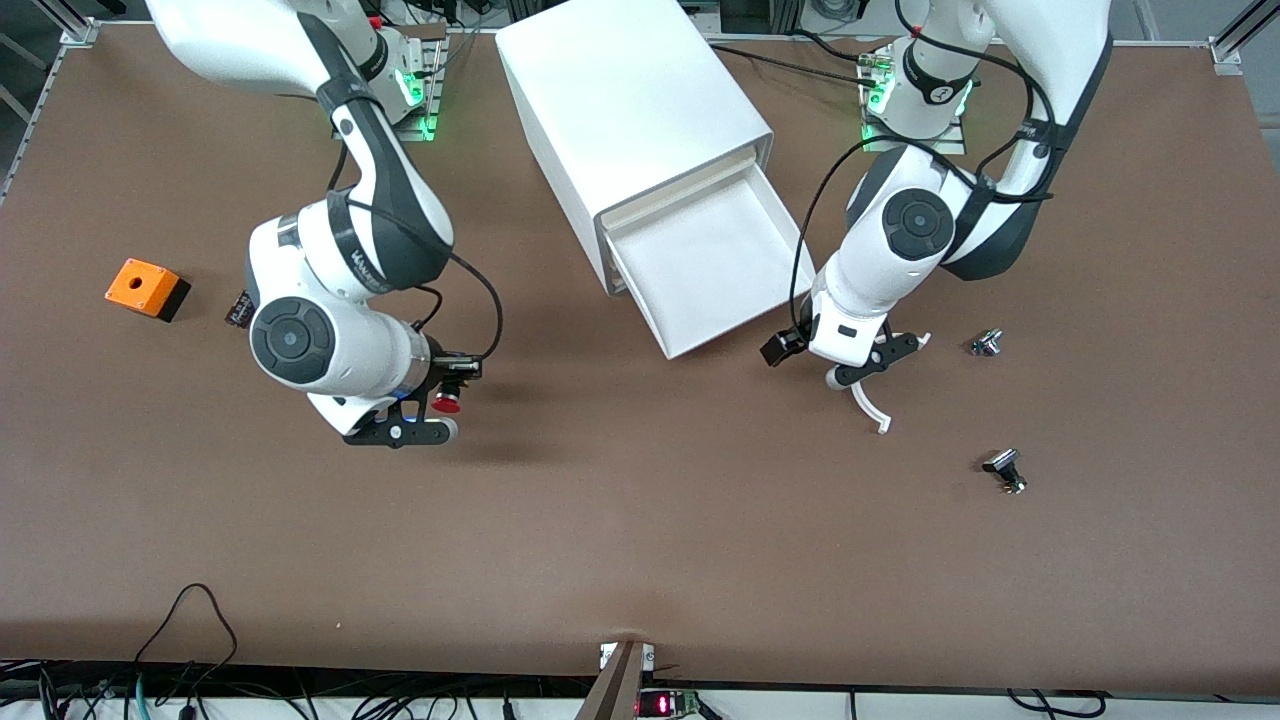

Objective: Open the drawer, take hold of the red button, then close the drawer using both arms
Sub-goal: 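Lift the button with the right gripper while the left gripper shuts the drawer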

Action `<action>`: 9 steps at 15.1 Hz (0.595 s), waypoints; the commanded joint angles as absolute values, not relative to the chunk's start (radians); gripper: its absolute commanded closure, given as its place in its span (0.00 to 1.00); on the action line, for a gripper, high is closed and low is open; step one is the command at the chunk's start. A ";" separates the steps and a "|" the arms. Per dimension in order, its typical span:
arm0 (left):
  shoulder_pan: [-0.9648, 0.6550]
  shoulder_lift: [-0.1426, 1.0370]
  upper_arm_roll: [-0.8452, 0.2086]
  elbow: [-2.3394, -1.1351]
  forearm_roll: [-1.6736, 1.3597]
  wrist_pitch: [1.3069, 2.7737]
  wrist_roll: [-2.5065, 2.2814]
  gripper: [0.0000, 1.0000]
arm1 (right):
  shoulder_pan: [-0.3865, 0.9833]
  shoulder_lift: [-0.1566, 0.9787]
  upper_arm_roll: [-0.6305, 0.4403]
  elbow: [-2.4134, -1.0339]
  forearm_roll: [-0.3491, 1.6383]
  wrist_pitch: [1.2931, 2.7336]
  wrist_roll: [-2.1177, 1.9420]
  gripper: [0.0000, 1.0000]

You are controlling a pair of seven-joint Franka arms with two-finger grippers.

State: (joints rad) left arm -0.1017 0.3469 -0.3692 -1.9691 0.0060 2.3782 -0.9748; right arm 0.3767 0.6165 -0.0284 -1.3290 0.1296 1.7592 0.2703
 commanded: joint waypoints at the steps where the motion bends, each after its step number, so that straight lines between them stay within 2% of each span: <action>1: -0.142 0.359 -0.370 -1.997 0.038 2.434 -1.047 0.01 | 0.383 0.569 -0.070 -1.483 0.140 1.857 0.143 1.00; 4: -0.169 0.368 -0.370 -2.008 0.038 2.434 -1.094 0.01 | 0.380 0.569 -0.110 -1.593 0.140 1.966 0.034 1.00; 9: -0.216 0.365 -0.373 -2.040 0.038 2.425 -1.098 0.01 | 0.325 0.612 -0.117 -1.632 0.141 2.052 -0.020 1.00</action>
